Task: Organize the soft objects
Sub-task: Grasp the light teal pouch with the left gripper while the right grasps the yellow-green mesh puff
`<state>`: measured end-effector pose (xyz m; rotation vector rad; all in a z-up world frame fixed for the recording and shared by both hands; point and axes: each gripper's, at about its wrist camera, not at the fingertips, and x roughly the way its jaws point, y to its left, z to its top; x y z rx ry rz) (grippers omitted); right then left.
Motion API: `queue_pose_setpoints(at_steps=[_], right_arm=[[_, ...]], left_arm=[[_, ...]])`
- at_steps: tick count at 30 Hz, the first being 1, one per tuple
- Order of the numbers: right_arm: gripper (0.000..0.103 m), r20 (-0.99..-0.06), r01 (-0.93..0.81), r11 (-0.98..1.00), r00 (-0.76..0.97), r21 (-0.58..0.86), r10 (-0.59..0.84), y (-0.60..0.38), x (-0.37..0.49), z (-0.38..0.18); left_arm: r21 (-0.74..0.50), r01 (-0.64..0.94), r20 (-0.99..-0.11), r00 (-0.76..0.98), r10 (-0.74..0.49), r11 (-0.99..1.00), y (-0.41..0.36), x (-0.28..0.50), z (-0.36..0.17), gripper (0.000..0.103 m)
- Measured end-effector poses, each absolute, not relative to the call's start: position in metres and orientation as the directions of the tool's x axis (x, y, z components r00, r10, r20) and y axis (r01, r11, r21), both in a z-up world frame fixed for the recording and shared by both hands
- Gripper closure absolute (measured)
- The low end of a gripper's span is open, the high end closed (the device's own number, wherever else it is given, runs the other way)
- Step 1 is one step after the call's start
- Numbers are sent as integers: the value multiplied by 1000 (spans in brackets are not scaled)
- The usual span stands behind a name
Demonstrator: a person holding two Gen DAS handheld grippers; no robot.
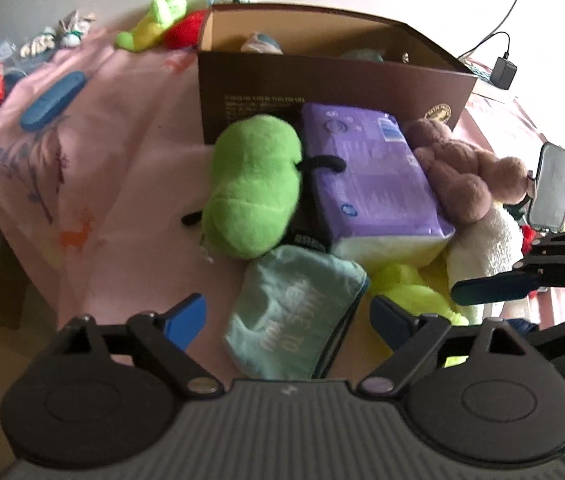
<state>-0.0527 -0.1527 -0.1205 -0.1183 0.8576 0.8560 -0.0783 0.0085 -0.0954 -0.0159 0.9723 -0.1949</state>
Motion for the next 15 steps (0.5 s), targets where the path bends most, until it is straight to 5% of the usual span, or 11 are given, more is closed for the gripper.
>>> queue_pose_setpoints(at_steps=[15], right_arm=[[73, -749, -679, 707, 360, 198, 556, -135, -44, -126]], left_arm=[[-121, 158, -864, 470, -183, 980, 15, -56, -136, 13]])
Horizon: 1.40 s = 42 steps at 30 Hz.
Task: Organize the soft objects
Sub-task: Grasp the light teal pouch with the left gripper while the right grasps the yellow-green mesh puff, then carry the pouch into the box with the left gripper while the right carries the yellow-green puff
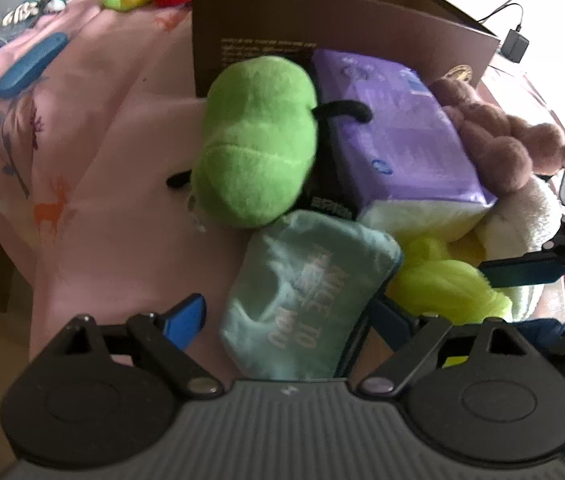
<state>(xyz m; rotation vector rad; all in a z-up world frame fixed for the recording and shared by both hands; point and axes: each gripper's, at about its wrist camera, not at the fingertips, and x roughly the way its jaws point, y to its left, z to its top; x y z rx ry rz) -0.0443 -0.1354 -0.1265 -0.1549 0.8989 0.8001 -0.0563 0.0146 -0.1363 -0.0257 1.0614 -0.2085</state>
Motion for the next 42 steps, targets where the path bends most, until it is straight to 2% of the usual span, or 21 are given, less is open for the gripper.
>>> queue_pose_setpoints(at_steps=[4, 5, 6, 10, 13, 15, 17, 33, 42], right_arm=[[66, -761, -646, 726, 343, 234, 551, -130, -39, -134], [65, -768, -637, 734, 341, 234, 541, -128, -37, -136], [65, -775, -635, 738, 341, 227, 532, -126, -37, -137], [69, -768, -628, 738, 337, 247, 544, -129, -35, -136], [73, -754, -622, 736, 341, 266, 561, -135, -35, -135], [75, -748, -626, 735, 352, 259, 563, -136, -38, -133], [76, -738, -634, 731, 362, 253, 570, -139, -42, -132], [77, -569, -662, 670, 424, 337, 705, -186, -53, -92], [77, -451, -611, 670, 500, 422, 739, -218, -34, -59]], left_arm=[[-104, 160, -859, 482, -170, 982, 16, -55, -136, 14], [-100, 165, -858, 486, -169, 981, 16, -56, -135, 21], [-101, 173, -859, 482, -174, 980, 16, -56, -135, 33], [-86, 184, -855, 490, -167, 979, 16, -59, -134, 41], [-81, 191, -852, 495, -167, 978, 16, -62, -132, 62], [-67, 189, -851, 502, -154, 980, 14, -64, -131, 82], [-69, 185, -851, 502, -155, 980, 15, -65, -128, 95], [-70, 215, -803, 566, -183, 974, 19, -97, -76, 99], [-119, 260, -710, 653, -265, 958, 16, -96, -20, 99]])
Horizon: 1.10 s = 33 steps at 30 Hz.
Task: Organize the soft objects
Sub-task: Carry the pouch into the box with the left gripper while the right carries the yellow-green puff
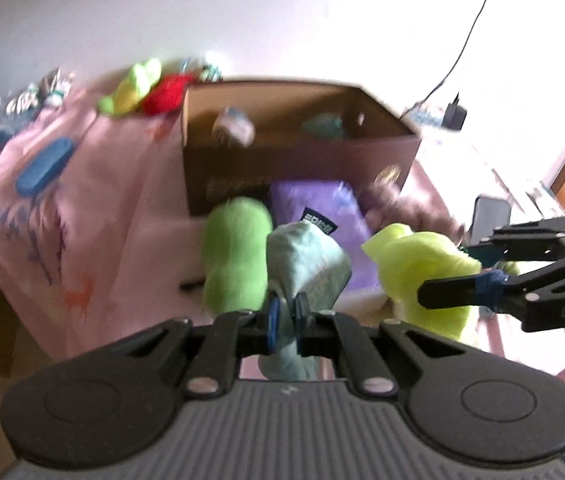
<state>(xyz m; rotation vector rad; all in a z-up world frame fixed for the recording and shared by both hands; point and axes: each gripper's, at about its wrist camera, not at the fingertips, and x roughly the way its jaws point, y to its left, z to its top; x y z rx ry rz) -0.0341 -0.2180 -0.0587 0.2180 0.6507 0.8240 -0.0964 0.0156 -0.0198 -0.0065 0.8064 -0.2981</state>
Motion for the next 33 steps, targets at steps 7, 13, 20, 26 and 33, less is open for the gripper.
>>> queue_pose_setpoints(at_steps=[7, 13, 20, 26, 33], right_arm=[[77, -395, -492, 717, 607, 494, 689, -246, 0, -37], [77, -360, -400, 749, 694, 529, 624, -264, 39, -12], [77, -385, -300, 826, 773, 478, 504, -260, 92, 3], [77, -486, -221, 899, 779, 378, 396, -243, 130, -16], [76, -594, -170, 953, 750, 253, 291, -228, 161, -49]], left_arm=[[-138, 287, -616, 724, -309, 948, 12, -57, 13, 99], [-106, 294, -553, 776, -302, 950, 6, -3, 32, 99], [-93, 272, -537, 796, -278, 958, 3, 65, 34, 99], [-101, 235, -572, 781, -250, 967, 0, 114, 17, 99], [-106, 185, -654, 727, -209, 977, 2, 154, -22, 99]])
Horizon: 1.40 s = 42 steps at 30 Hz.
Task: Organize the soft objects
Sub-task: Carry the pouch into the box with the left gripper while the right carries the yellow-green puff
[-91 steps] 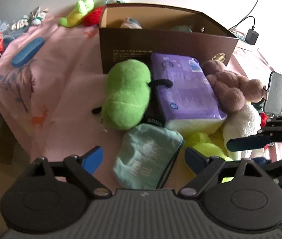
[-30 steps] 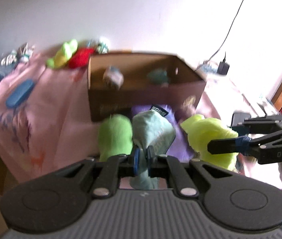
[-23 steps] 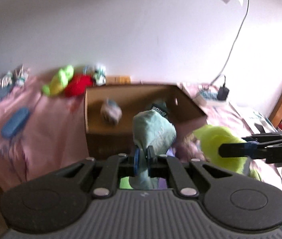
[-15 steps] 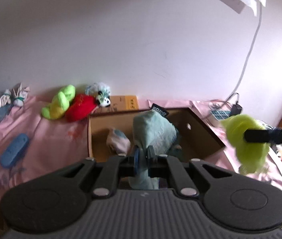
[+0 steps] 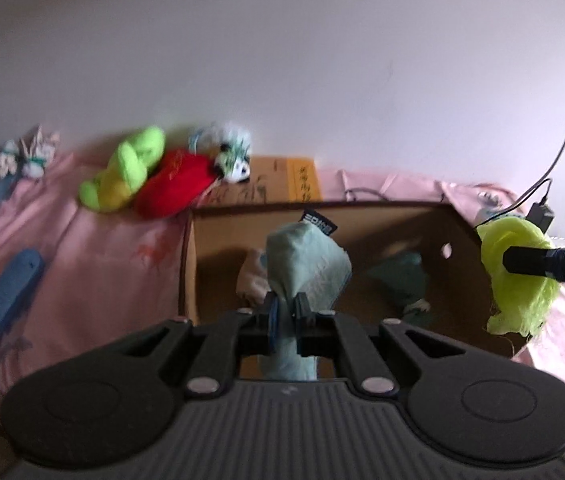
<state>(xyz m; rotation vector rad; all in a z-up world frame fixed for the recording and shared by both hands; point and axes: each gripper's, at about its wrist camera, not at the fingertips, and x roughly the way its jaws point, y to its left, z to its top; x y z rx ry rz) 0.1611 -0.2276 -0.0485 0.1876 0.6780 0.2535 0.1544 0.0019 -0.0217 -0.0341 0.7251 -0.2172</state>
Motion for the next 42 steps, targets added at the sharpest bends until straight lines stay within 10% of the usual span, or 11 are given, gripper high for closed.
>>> queue_pose_setpoints(at_steps=[13, 15, 21, 42], right_arm=[[71, -738, -141, 980, 645, 141, 199, -218, 193, -81], [71, -750, -135, 979, 629, 150, 202, -221, 195, -82], [70, -728, -118, 962, 633, 247, 264, -231, 194, -78], [68, -584, -63, 901, 741, 429, 330, -235, 123, -28]], left_arm=[[-86, 150, -748, 643, -163, 985, 3, 185, -66, 94], [-67, 150, -747, 648, -149, 986, 1, 184, -67, 72], [-68, 142, -748, 648, -145, 988, 0, 184, -64, 51], [75, 126, -716, 698, -35, 989, -15, 139, -16, 44]])
